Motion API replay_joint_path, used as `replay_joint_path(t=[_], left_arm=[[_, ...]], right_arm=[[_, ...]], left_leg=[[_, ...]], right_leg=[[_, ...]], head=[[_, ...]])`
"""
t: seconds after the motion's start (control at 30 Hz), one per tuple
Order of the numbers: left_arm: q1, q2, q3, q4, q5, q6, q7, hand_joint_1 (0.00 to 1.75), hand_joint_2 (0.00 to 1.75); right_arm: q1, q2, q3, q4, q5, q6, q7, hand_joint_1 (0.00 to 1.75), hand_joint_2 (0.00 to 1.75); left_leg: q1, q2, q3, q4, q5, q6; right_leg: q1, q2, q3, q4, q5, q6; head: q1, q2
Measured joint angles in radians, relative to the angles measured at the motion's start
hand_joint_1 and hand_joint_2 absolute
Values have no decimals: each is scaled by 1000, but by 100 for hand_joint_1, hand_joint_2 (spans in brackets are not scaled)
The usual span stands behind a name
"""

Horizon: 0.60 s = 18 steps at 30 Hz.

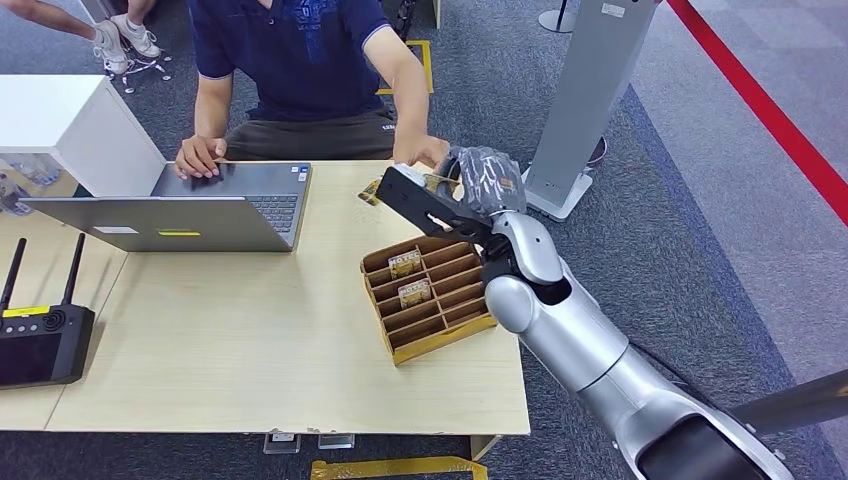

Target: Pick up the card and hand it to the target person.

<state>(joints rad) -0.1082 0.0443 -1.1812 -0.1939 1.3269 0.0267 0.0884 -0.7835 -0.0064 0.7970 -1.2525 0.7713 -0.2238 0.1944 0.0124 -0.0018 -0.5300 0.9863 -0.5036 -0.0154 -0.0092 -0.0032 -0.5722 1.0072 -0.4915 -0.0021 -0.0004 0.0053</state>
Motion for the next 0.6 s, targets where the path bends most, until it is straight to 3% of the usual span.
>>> replay_joint_path(t=[0.33,0.47,0.6], left_arm=[[0,0,0,0,7,-1,-3,0,0],[0,0,-1,0,5,-1,0,0,0],[-1,0,-12,0,-9,-2,0,0,0]], right_arm=[[-23,70,20,107,3,-17,-22,133,175],[-27,84,25,136,1,-20,-28,0,175],[-33,89,34,161,-1,-23,-29,0,175]], left_leg=[[0,0,0,0,0,0],[0,0,0,0,0,0],[0,0,0,0,0,0]], right_leg=[[0,0,0,0,0,0],[0,0,0,0,0,0],[0,0,0,0,0,0]], head=[[0,0],[0,0],[0,0]])
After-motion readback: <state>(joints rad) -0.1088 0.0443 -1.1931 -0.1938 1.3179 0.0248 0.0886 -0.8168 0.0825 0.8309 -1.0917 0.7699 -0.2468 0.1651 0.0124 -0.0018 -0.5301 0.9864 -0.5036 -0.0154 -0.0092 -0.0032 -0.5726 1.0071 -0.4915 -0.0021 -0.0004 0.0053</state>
